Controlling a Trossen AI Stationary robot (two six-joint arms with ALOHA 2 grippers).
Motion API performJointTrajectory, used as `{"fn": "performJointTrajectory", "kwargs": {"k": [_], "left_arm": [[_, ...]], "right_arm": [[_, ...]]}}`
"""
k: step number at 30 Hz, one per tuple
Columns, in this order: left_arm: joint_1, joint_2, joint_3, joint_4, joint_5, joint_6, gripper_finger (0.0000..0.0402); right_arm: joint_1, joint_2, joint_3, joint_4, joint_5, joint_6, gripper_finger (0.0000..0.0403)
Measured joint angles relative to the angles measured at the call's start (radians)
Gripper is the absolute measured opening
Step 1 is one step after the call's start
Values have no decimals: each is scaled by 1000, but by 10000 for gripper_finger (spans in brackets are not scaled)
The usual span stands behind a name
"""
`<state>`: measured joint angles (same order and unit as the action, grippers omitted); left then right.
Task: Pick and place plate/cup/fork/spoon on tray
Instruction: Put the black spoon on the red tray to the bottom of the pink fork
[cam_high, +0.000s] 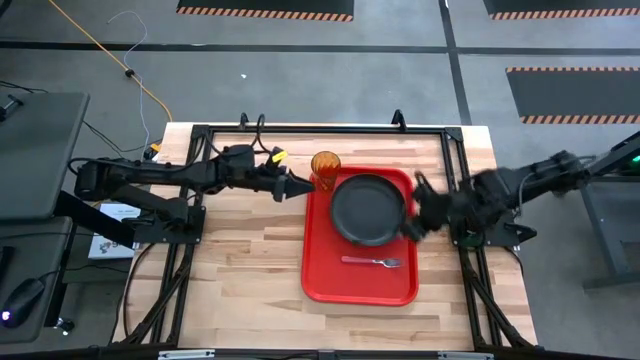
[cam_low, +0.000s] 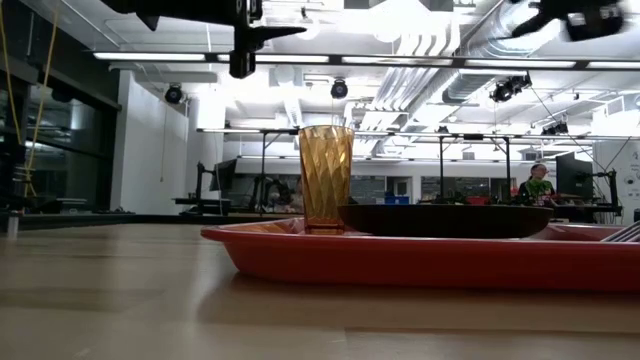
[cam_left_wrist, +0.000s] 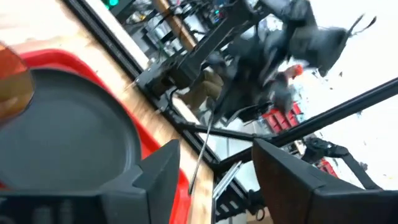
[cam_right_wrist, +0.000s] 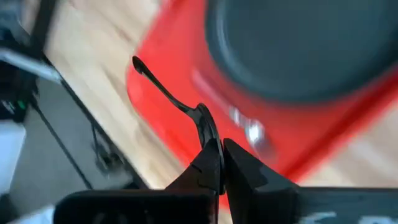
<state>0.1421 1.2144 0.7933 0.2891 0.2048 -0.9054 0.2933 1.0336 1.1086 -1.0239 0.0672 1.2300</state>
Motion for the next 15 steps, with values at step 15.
{"fn": "performJointTrajectory", "kwargs": {"k": [15], "left_arm": [[15, 0, 0, 30, -4, -6, 211]], "right_arm": [[619, 184, -353, 533, 412, 869, 0]]}}
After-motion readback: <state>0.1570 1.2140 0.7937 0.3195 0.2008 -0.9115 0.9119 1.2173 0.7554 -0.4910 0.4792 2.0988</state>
